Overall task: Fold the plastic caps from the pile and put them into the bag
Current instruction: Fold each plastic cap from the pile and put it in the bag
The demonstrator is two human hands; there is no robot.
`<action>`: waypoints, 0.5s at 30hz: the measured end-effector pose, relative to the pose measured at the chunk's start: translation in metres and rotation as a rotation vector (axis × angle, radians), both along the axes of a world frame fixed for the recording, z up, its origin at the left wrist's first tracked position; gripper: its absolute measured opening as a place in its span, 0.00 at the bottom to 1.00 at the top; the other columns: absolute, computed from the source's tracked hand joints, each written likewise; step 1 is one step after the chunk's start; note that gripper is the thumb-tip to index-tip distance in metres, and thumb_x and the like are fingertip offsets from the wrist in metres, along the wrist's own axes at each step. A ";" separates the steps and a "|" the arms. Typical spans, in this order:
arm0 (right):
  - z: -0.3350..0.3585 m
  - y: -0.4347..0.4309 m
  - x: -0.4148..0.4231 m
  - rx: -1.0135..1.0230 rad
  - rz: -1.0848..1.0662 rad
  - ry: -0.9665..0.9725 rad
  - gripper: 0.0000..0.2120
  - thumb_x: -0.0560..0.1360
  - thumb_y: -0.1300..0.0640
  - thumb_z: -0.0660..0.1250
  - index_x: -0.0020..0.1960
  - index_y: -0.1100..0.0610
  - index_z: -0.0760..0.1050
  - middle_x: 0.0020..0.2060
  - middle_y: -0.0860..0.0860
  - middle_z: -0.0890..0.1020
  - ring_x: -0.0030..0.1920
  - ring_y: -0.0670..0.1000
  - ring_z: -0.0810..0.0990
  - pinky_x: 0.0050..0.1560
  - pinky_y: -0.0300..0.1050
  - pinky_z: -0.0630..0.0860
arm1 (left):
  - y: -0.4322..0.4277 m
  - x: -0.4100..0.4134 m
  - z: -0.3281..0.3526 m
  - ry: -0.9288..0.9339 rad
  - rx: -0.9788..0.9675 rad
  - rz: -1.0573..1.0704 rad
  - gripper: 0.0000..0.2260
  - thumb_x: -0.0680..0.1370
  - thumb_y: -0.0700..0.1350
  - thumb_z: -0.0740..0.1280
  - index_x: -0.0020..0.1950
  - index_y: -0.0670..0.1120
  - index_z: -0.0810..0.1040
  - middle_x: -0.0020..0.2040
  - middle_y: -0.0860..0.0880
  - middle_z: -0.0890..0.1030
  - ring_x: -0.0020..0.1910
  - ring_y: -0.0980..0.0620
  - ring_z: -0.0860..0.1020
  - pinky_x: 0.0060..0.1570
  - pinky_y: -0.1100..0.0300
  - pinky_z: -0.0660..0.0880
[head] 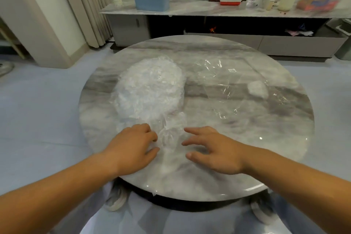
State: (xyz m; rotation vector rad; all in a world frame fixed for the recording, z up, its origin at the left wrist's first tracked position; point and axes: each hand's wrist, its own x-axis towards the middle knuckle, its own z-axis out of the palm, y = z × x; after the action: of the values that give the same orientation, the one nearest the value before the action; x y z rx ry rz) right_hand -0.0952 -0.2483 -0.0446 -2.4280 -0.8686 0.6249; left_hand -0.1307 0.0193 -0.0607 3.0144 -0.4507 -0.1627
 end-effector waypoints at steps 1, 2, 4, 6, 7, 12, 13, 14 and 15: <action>-0.003 0.006 0.000 -0.008 0.026 -0.009 0.24 0.81 0.39 0.62 0.75 0.43 0.69 0.80 0.39 0.55 0.79 0.41 0.48 0.79 0.46 0.52 | 0.001 -0.004 -0.005 0.020 -0.012 -0.031 0.27 0.75 0.65 0.50 0.61 0.53 0.79 0.57 0.54 0.76 0.54 0.50 0.76 0.52 0.55 0.75; -0.006 0.010 0.001 -0.019 0.046 -0.012 0.25 0.81 0.39 0.61 0.77 0.43 0.66 0.81 0.39 0.53 0.79 0.41 0.46 0.79 0.44 0.49 | 0.000 -0.008 -0.009 0.031 -0.021 -0.062 0.27 0.75 0.65 0.50 0.61 0.53 0.79 0.57 0.53 0.76 0.55 0.50 0.76 0.53 0.55 0.74; -0.012 0.014 -0.001 -0.064 0.094 -0.033 0.29 0.81 0.37 0.59 0.79 0.45 0.63 0.81 0.40 0.54 0.80 0.42 0.45 0.80 0.43 0.47 | -0.004 -0.015 -0.015 0.019 -0.042 -0.111 0.24 0.76 0.63 0.53 0.60 0.53 0.80 0.58 0.53 0.76 0.55 0.50 0.75 0.53 0.56 0.74; -0.019 0.008 -0.004 -0.100 0.160 -0.119 0.30 0.80 0.33 0.56 0.78 0.46 0.66 0.79 0.42 0.61 0.80 0.45 0.51 0.80 0.45 0.52 | -0.009 -0.021 -0.016 0.016 -0.086 -0.144 0.22 0.77 0.62 0.55 0.61 0.54 0.80 0.61 0.52 0.75 0.57 0.50 0.75 0.56 0.56 0.73; -0.020 0.002 -0.006 -0.109 0.178 -0.168 0.31 0.79 0.32 0.55 0.76 0.47 0.69 0.78 0.44 0.65 0.79 0.45 0.56 0.79 0.45 0.56 | -0.011 -0.023 -0.016 0.009 -0.116 -0.156 0.21 0.78 0.61 0.56 0.62 0.54 0.80 0.63 0.51 0.75 0.59 0.50 0.75 0.58 0.56 0.73; -0.013 -0.045 -0.015 -0.136 0.081 -0.259 0.31 0.77 0.31 0.51 0.66 0.48 0.79 0.65 0.44 0.78 0.66 0.47 0.74 0.68 0.44 0.70 | -0.019 -0.019 -0.016 -0.043 -0.214 -0.199 0.21 0.79 0.61 0.61 0.67 0.53 0.75 0.69 0.50 0.72 0.66 0.51 0.72 0.64 0.54 0.72; -0.013 -0.055 -0.018 -0.140 0.055 -0.262 0.30 0.77 0.31 0.52 0.64 0.48 0.80 0.63 0.44 0.79 0.64 0.47 0.76 0.66 0.44 0.71 | -0.025 -0.017 -0.016 -0.036 -0.221 -0.219 0.22 0.78 0.63 0.60 0.67 0.53 0.75 0.70 0.50 0.71 0.67 0.51 0.71 0.65 0.54 0.71; -0.013 -0.062 -0.020 -0.132 0.032 -0.265 0.30 0.78 0.30 0.52 0.63 0.47 0.81 0.61 0.44 0.80 0.62 0.47 0.77 0.65 0.45 0.73 | -0.029 -0.016 -0.016 -0.020 -0.227 -0.237 0.22 0.78 0.64 0.61 0.66 0.54 0.76 0.69 0.50 0.71 0.67 0.52 0.71 0.65 0.55 0.71; -0.015 -0.068 -0.022 -0.113 0.011 -0.265 0.30 0.78 0.29 0.52 0.62 0.46 0.81 0.60 0.43 0.80 0.61 0.47 0.77 0.64 0.46 0.74 | -0.034 -0.014 -0.015 0.007 -0.239 -0.254 0.22 0.77 0.65 0.62 0.65 0.55 0.78 0.69 0.52 0.71 0.66 0.53 0.71 0.64 0.58 0.70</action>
State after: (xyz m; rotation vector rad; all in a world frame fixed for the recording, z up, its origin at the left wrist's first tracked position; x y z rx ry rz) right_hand -0.1173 -0.3160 -0.0594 -2.6513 -0.9742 0.3684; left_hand -0.1450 -0.0145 -0.0755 2.7140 -0.7913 -0.1261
